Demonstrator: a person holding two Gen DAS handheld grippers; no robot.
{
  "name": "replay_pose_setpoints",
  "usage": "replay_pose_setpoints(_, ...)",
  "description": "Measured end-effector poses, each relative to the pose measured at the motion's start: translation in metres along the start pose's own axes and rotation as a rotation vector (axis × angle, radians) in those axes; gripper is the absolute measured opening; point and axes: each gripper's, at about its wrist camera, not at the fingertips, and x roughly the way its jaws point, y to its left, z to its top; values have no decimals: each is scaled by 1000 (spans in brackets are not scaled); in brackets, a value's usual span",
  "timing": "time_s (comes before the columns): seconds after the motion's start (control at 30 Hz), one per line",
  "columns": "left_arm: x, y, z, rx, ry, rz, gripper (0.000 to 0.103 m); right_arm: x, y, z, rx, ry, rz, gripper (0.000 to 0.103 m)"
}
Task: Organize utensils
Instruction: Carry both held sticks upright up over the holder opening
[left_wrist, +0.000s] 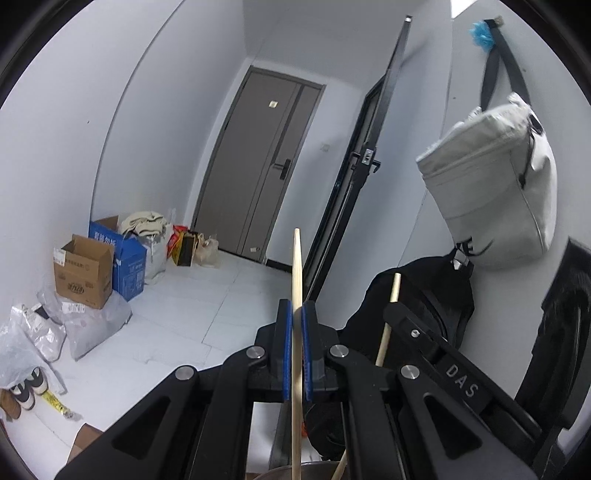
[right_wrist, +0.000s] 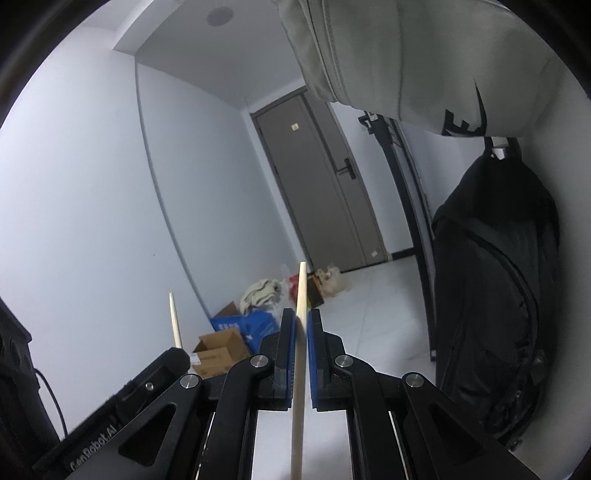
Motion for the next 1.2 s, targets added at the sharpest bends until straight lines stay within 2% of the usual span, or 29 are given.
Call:
replay_pose_setpoints(0.2,3,-3,-6,61,-45,17,1,-2,0,-7,-33,-24,3,5)
replay_pose_setpoints(0.63,-1,-8,-16,130,-18,-29,1,-13,8,-9,-105,-66,6,5)
replay_pose_setpoints(1.0,-9,-11,-20,168,51,-81,1,-41,11,-11,-139,-53,30,5)
replay_pose_setpoints(1.2,-14,-10,-21,175,113,-120,1,-62,9,-21,-170,8,68,5)
